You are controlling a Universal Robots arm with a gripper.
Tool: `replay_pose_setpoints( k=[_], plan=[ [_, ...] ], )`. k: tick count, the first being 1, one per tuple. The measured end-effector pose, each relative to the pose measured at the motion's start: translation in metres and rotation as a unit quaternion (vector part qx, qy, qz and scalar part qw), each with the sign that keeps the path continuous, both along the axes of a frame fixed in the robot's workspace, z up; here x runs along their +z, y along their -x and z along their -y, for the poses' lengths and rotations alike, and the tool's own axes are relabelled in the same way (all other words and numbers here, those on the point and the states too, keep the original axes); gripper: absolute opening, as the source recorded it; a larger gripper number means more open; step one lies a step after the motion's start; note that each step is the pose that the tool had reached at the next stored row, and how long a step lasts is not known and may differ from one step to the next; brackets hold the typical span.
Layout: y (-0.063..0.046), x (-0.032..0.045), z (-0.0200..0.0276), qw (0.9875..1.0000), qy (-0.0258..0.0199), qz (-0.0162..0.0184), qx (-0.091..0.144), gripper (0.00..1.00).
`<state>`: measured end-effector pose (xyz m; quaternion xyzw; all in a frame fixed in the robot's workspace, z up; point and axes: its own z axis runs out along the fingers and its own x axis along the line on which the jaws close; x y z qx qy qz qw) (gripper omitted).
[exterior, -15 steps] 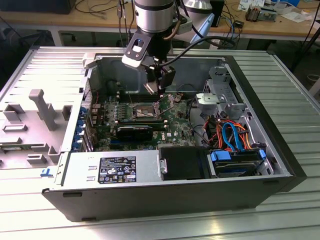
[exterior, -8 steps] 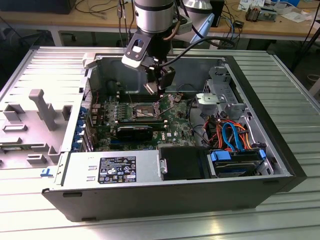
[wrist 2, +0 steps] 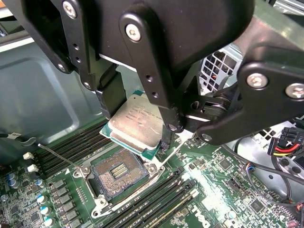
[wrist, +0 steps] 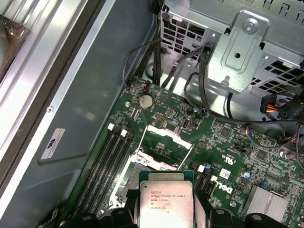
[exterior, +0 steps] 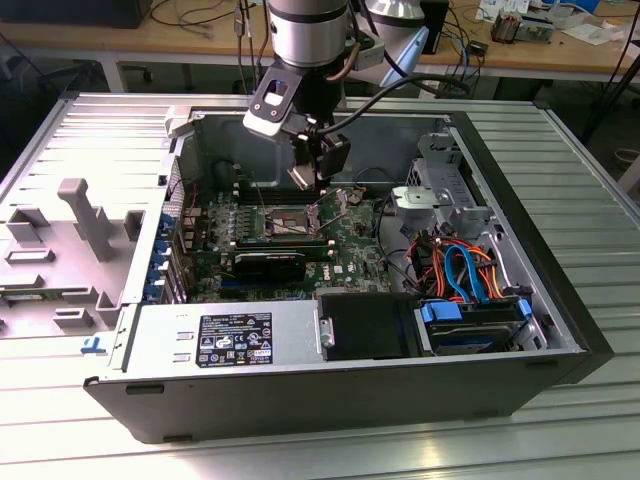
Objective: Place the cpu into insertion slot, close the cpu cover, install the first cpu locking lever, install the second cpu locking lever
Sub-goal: 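Place the cpu into insertion slot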
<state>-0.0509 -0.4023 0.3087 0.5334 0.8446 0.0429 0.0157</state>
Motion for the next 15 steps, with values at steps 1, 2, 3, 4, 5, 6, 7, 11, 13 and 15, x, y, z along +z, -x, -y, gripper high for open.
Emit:
replay_pose_setpoints(
  k=[1, 2, 3, 4, 5, 6, 7, 11, 13, 15],
  plan=[
    [0.0000, -0.0001, 0.0000, 1.0000, 0.0000, 0.0000, 0.000, 0.55],
    [0.0000, -0.0002, 0.0000, 1.0000, 0.0000, 0.0000, 0.000, 0.55],
    [0.0000, -0.0002, 0.0000, 1.0000, 0.0000, 0.0000, -0.001, 0.55],
    [0.0000, -0.0003, 0.0000, 1.0000, 0.0000, 0.0000, -0.001, 0.55],
    [0.0000, -0.0004, 0.0000, 1.0000, 0.0000, 0.0000, -0.001, 0.55],
    [0.0000, -0.0005, 0.0000, 1.0000, 0.0000, 0.0000, -0.001, 0.55],
    [0.0000, -0.0006, 0.0000, 1.0000, -0.0001, 0.0000, -0.002, 0.55],
    [0.0000, -0.0010, 0.0000, 1.0000, 0.0000, 0.0000, -0.003, 0.55],
    [0.0000, -0.0014, 0.0000, 1.0000, 0.0000, 0.0000, -0.003, 0.55],
    [0.0000, -0.0015, 0.0000, 1.0000, 0.0000, 0.0000, -0.004, 0.55]
  ],
)
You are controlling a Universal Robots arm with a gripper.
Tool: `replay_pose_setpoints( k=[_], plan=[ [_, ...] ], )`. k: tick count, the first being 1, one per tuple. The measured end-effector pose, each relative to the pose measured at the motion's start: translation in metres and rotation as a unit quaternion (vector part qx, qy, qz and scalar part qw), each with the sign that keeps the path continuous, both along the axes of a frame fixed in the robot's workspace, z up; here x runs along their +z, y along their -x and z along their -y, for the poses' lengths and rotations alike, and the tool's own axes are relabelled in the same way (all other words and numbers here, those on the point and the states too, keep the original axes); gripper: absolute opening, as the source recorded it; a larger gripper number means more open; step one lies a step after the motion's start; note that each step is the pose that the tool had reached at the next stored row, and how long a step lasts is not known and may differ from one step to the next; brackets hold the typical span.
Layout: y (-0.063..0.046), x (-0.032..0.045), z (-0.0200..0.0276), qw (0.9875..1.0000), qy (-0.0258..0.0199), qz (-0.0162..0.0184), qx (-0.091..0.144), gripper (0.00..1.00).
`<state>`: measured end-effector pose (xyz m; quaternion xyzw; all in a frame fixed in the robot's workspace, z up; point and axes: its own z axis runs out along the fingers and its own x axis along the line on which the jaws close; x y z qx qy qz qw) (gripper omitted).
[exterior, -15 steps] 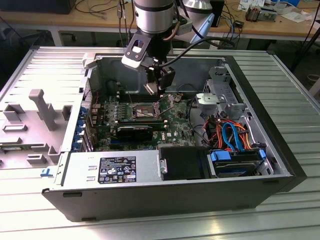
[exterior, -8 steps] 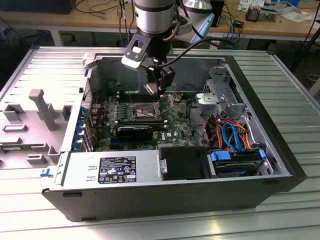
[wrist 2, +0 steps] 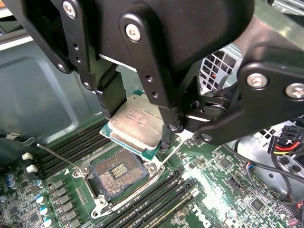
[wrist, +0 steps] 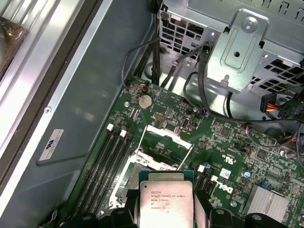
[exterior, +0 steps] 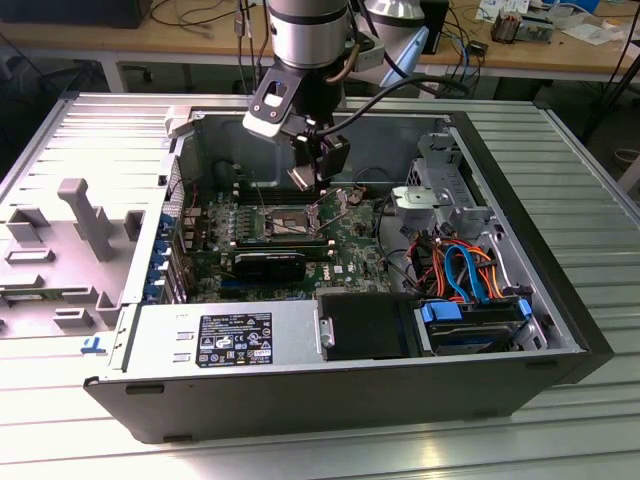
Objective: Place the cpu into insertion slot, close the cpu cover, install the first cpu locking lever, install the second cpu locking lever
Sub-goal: 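Place the cpu into insertion slot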
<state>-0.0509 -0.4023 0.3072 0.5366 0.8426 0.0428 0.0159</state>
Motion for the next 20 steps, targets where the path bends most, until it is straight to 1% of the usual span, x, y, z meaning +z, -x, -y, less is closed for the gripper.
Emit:
replay_pose_setpoints(
  k=[20],
  plan=[
    [0.0000, -0.0026, 0.0000, 1.0000, 0.0000, 0.0000, -0.005, 0.55]
  ],
)
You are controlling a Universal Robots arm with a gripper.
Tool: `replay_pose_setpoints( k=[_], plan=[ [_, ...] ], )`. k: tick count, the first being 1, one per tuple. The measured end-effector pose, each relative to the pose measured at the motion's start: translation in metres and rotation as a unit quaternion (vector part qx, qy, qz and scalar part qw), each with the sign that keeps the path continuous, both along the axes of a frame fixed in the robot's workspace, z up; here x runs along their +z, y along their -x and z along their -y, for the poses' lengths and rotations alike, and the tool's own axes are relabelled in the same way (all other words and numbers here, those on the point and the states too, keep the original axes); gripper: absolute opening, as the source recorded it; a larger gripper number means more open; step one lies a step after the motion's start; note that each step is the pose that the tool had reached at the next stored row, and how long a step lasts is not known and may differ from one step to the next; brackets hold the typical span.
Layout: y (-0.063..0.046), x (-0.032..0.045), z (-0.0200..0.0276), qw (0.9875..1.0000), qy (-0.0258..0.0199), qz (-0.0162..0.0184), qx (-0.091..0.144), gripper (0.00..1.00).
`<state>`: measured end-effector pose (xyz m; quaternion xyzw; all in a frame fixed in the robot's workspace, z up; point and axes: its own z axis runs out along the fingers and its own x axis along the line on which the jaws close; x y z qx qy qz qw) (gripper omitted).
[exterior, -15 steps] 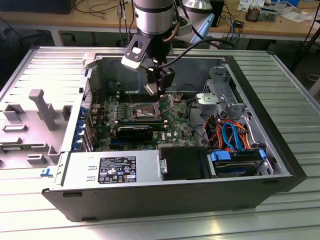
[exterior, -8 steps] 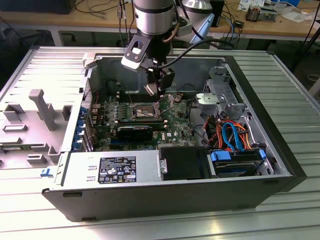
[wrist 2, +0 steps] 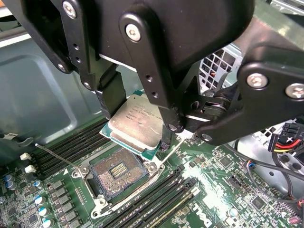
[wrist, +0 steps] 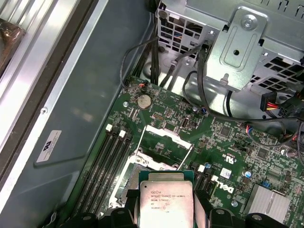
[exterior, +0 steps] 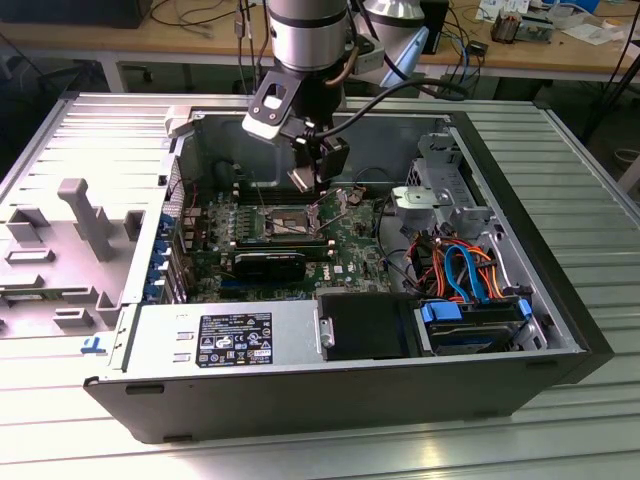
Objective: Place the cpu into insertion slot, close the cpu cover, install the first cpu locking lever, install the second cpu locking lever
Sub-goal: 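Place the cpu into insertion slot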
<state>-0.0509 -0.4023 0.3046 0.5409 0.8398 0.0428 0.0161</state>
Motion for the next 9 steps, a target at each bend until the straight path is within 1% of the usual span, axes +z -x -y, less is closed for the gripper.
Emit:
replay_pose_setpoints(
  k=[9],
  plan=[
    [0.0000, -0.0012, 0.0000, 1.0000, 0.0000, 0.0000, -0.002, 0.55]
  ],
)
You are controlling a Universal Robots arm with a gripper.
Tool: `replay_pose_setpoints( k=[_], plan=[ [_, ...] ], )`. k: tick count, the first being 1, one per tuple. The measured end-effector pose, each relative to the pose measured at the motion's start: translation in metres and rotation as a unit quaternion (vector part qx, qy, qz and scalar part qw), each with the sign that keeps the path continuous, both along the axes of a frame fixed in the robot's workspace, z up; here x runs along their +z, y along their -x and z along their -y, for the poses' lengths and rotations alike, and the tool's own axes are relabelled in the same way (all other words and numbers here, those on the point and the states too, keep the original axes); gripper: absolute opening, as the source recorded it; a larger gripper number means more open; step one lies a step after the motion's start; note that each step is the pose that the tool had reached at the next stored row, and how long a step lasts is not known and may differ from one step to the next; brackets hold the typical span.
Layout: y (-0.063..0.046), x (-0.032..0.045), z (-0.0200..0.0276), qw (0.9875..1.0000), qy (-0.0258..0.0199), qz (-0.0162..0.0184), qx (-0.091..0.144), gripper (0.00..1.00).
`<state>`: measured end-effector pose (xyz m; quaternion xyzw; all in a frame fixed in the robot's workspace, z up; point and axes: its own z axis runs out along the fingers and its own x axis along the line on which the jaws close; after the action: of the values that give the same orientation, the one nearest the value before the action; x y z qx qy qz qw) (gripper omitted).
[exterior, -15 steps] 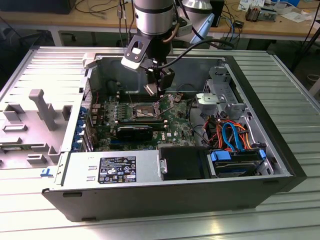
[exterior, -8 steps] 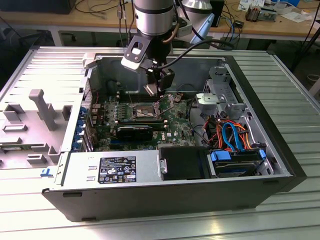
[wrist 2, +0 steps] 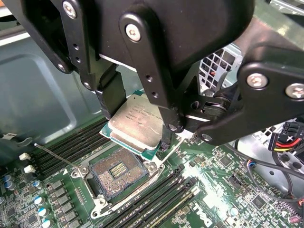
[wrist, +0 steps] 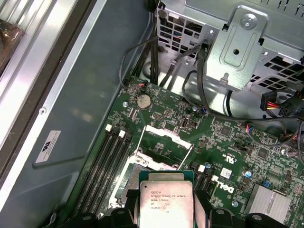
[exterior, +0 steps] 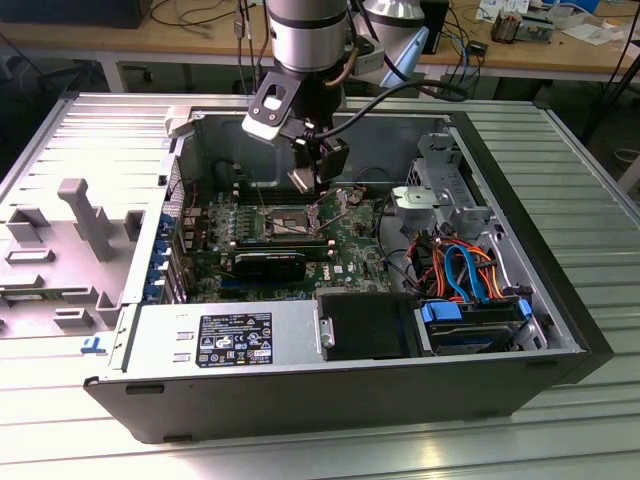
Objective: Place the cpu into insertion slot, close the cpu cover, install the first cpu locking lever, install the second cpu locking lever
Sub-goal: 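Place the cpu into insertion slot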
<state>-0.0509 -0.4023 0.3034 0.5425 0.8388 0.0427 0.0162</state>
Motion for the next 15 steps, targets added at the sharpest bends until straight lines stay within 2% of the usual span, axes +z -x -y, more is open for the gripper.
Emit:
replay_pose_setpoints(
  k=[15],
  plan=[
    [0.0000, -0.0024, 0.0000, 1.0000, 0.0000, 0.0000, -0.004, 0.55]
  ],
)
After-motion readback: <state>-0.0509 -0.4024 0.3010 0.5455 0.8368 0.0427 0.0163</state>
